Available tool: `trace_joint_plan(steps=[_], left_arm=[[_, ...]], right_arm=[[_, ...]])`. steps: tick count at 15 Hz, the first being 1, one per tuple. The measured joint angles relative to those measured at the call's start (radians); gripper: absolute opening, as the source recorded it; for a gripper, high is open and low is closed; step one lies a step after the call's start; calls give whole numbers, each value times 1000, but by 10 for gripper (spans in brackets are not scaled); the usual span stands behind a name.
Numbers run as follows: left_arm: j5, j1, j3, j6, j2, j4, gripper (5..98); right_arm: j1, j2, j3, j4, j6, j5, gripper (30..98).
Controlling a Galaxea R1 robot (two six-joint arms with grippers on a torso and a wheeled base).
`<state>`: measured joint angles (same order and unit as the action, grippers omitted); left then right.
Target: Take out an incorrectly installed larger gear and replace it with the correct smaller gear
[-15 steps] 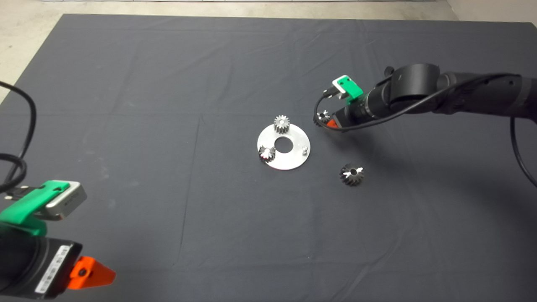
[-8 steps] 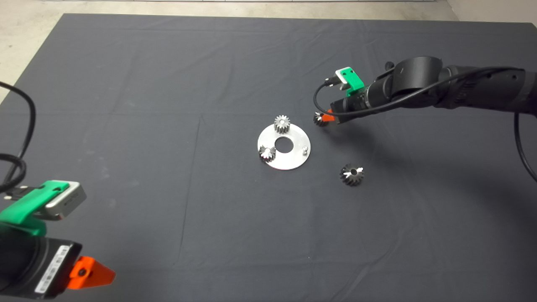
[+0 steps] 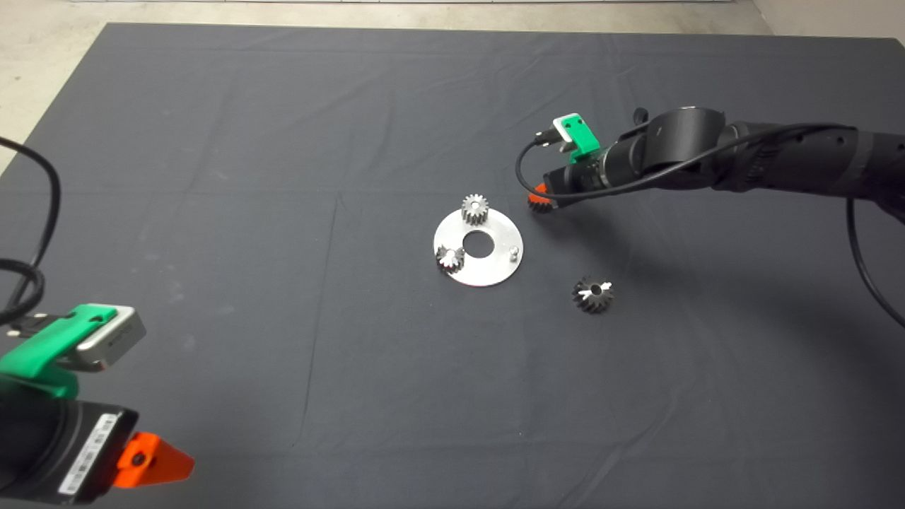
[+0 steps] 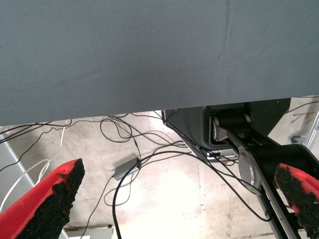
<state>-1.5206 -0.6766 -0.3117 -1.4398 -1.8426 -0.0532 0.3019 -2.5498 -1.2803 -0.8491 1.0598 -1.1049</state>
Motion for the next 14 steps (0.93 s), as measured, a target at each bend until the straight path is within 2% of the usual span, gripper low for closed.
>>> trace_joint_plan(steps=[3, 12, 14], left_arm=[[0, 0, 0, 0, 0, 0, 983], [0, 0, 0, 0, 0, 0, 983], [-1, 0, 0, 0, 1, 0, 983]], right_arm=[[-15, -13, -16, -2, 0, 5, 720], [-44, -10, -26, -9, 0, 0, 714], [-41, -10, -26, -9, 0, 2, 668]])
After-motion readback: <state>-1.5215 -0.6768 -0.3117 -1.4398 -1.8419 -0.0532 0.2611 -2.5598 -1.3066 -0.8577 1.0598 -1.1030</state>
